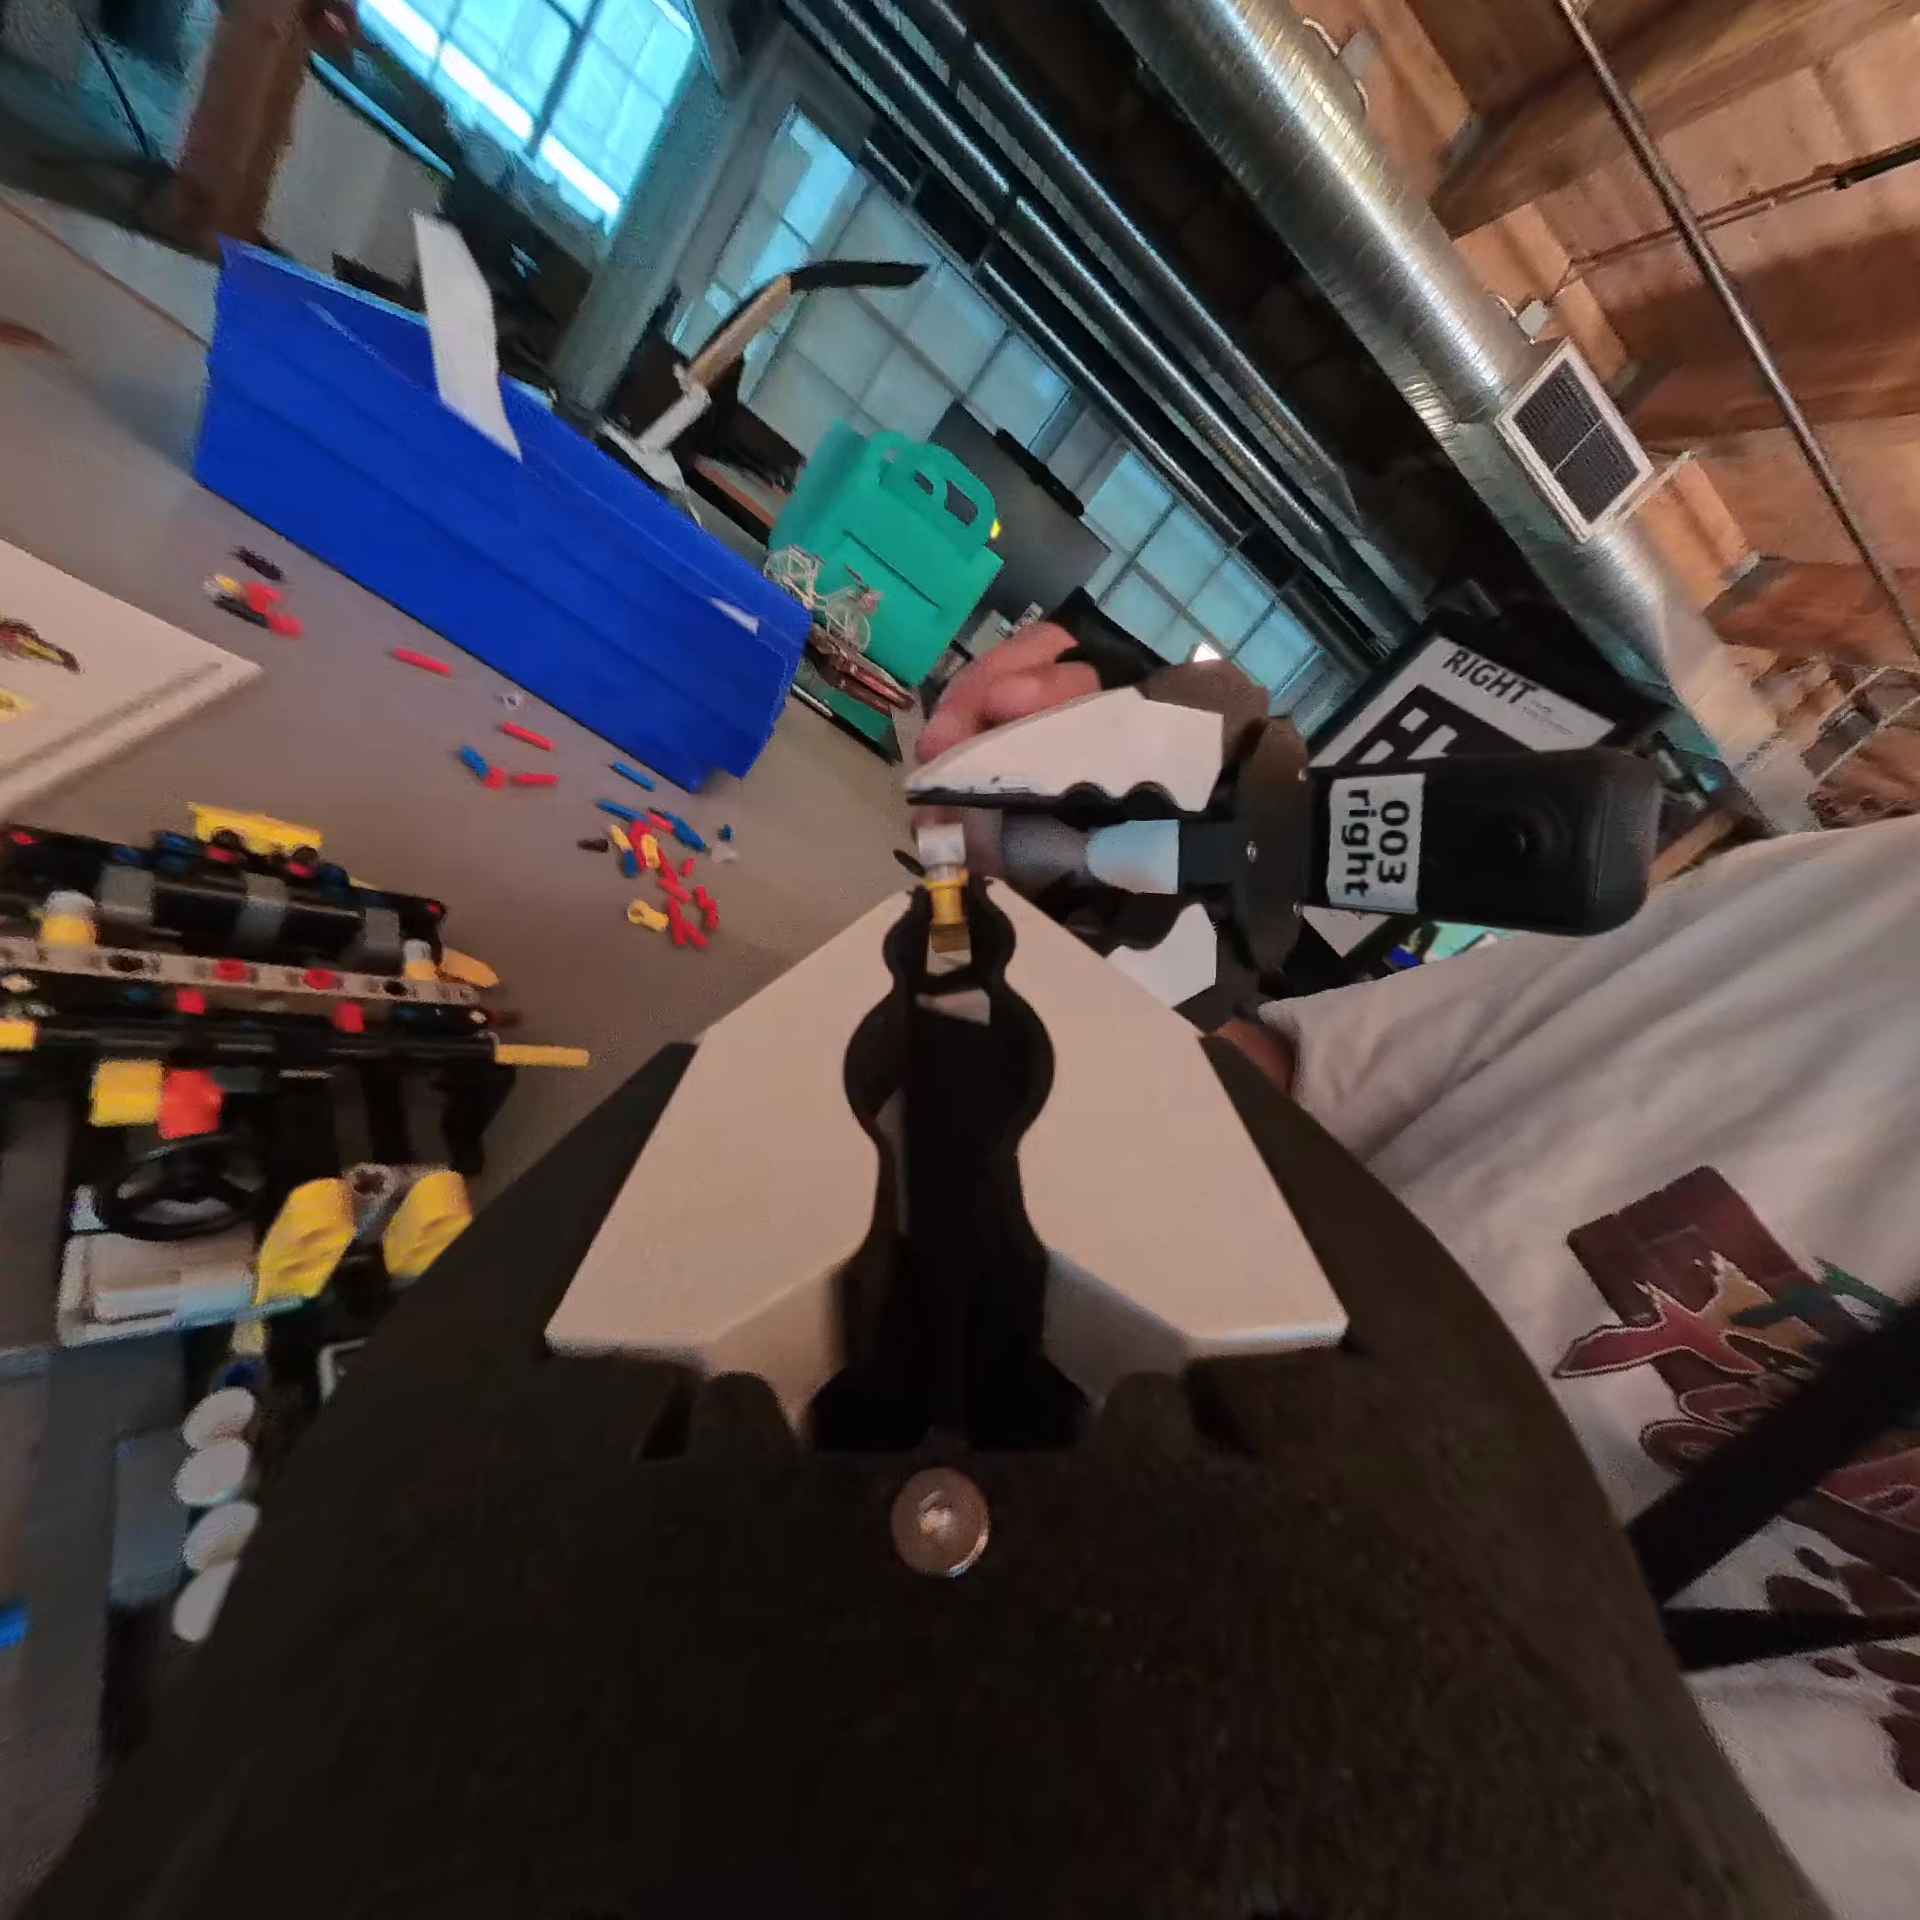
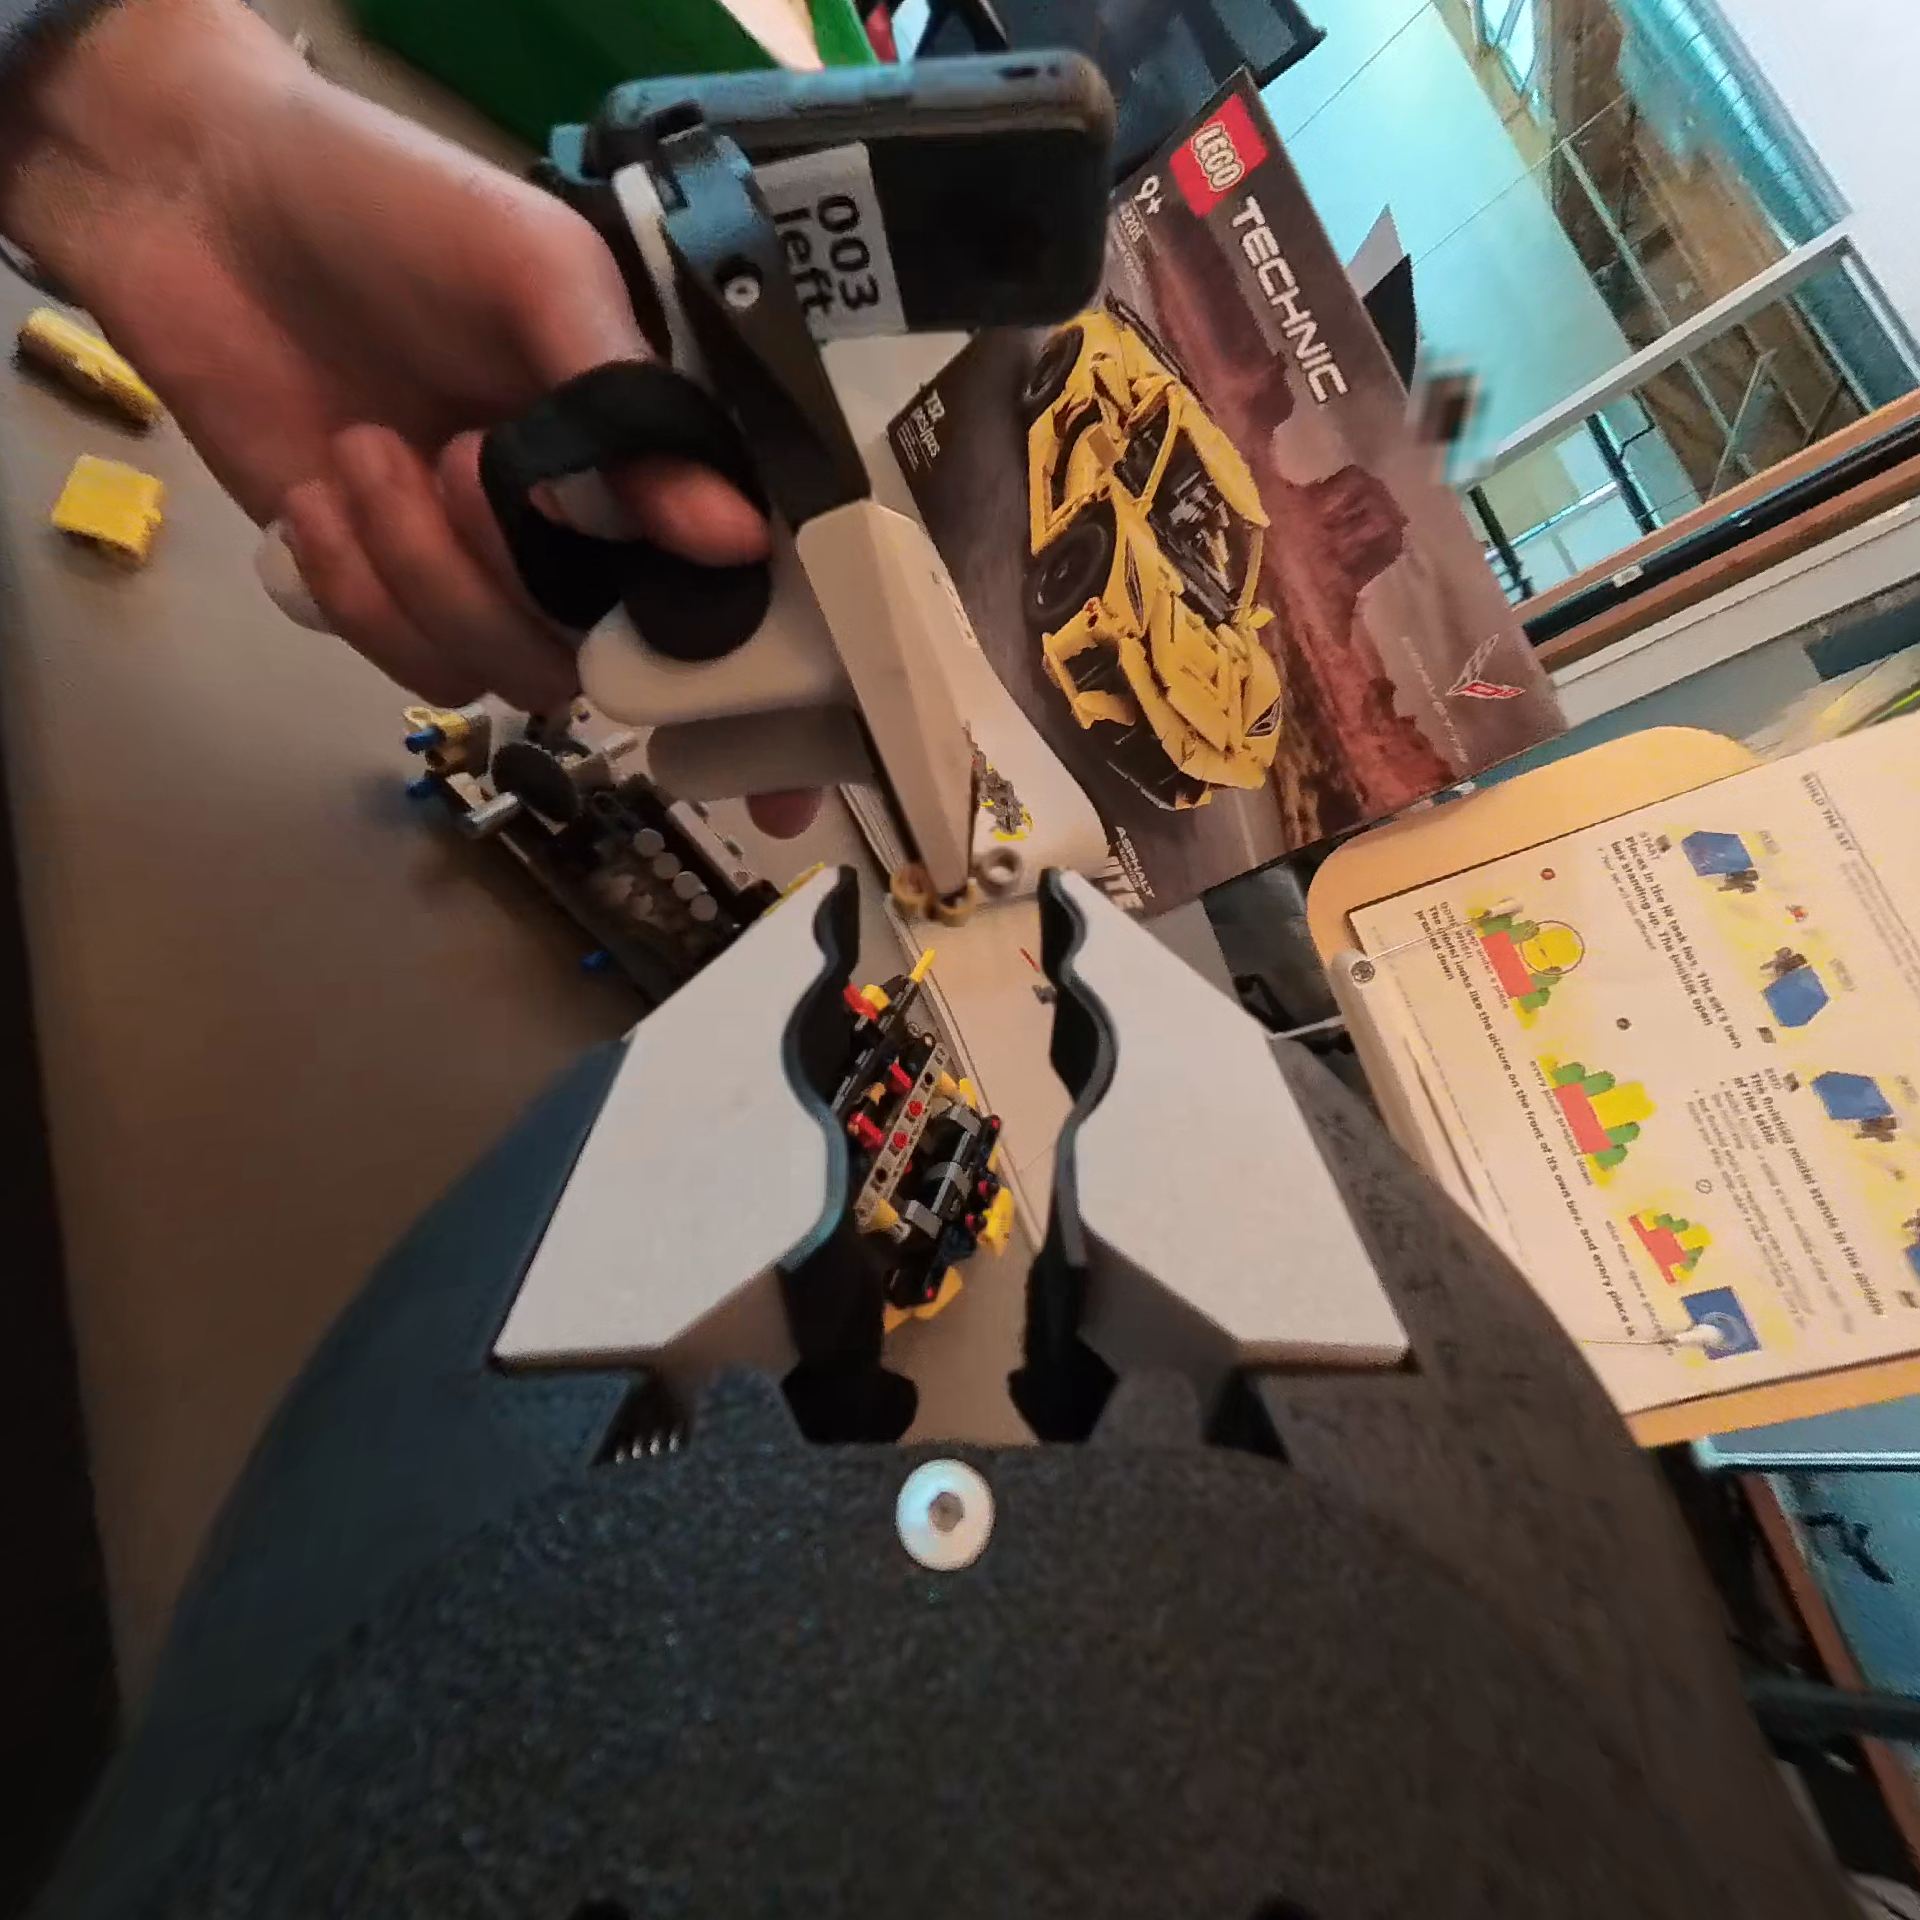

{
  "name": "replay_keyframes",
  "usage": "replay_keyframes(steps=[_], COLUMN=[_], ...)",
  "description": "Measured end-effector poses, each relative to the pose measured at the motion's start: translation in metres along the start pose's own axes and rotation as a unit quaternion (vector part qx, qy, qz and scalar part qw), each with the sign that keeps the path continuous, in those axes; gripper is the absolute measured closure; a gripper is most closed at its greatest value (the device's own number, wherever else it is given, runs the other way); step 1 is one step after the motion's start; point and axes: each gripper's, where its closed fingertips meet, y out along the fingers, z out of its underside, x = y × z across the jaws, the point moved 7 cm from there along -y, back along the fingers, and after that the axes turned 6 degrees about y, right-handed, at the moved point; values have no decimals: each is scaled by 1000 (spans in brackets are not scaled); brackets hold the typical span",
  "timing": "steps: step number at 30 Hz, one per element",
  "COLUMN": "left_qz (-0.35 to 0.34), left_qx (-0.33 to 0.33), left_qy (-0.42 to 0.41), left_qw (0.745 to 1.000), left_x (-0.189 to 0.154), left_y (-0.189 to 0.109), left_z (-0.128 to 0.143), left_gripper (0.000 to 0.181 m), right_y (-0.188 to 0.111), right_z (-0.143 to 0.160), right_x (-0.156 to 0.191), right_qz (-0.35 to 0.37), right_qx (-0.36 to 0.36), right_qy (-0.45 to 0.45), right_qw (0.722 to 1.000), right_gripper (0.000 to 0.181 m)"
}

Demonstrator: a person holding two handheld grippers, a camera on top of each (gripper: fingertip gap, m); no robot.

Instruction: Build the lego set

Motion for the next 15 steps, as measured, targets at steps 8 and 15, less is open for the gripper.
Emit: replay_keyframes(steps=[8,15], left_qz=[23,25], left_qx=[3,5], left_qy=[-47,-46], left_qw=[999,999], left_x=[4,4], left_y=[1,0], left_z=[5,4], left_gripper=[174,174], right_y=[1,1], right_z=[-1,0], right_x=[3,3], right_qz=[-2,-4], right_qx=[-15,-29], right_qy=[-7,7], right_qw=[1000,1000], right_gripper=[156,157])
